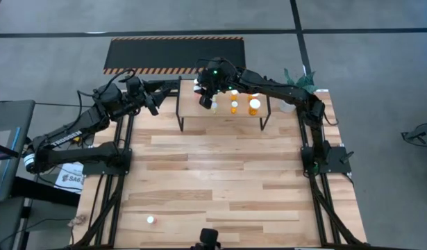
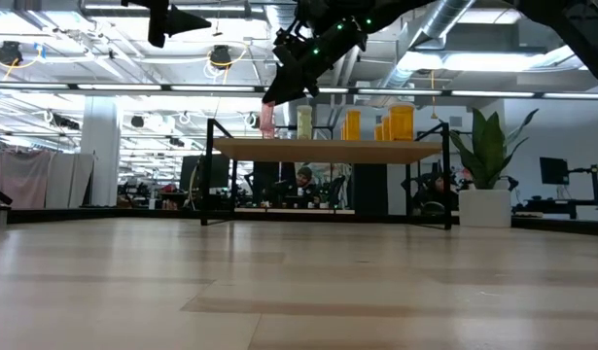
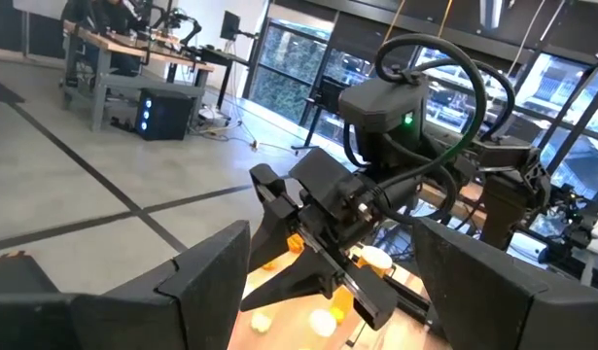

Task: Pick and place medicine bottles onto shelf by color
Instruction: Put the right pink pill bottle on the shelf aligned with the other small pink pill bottle

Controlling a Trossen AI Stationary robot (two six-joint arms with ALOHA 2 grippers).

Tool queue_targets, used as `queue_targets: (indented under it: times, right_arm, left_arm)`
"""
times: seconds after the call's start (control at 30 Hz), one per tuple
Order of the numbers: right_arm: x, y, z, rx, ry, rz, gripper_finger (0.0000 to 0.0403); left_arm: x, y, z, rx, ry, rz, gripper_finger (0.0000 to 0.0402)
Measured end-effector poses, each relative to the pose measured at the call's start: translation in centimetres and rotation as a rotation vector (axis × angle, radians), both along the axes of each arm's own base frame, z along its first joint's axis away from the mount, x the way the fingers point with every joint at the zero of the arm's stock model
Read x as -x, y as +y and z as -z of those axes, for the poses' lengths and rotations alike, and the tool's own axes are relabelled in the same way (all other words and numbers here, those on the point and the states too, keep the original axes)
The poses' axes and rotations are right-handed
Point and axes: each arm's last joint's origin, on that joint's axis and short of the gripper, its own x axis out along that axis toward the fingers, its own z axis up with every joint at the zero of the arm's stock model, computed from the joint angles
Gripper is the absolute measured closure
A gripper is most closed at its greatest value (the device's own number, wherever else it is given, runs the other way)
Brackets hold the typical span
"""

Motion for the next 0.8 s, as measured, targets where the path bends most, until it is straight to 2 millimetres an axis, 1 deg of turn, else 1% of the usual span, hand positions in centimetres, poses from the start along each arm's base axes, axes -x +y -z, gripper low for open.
queue_targets:
  times: [0.4,0.47,0.53,0.6,0.67,0.8]
  right_arm:
    - [0.0,-0.3,0.0,0.001,-0.005,0.004,0.0265]
    - [-0.4,-0.5,0.5,0.007,-0.016,0.006,0.0265]
    - [-0.3,-0.6,1.0,-0.012,0.011,0.012,0.0265]
    - [-0.9,-0.8,1.7,-0.008,0.004,0.011,0.0265]
    - [-0.9,-0.8,2.4,-0.025,0.042,0.012,0.0265]
    - [-0.9,-0.8,2.1,-0.015,0.023,0.015,0.0265]
  left_arm:
    - [0.0,0.0,-0.1,-0.004,-0.007,0.0,0.0127]
    - [0.0,0.0,-0.1,-0.004,-0.008,-0.001,0.0127]
    - [0.0,0.0,-0.1,-0.004,-0.008,-0.001,0.0127]
    - [0.0,0.0,-0.1,-0.005,-0.008,-0.001,0.0127]
    - [0.0,0.0,-0.1,-0.003,-0.009,0.003,0.0127]
    - [-0.1,-0.1,-0.1,0.003,-0.011,0.017,0.0127]
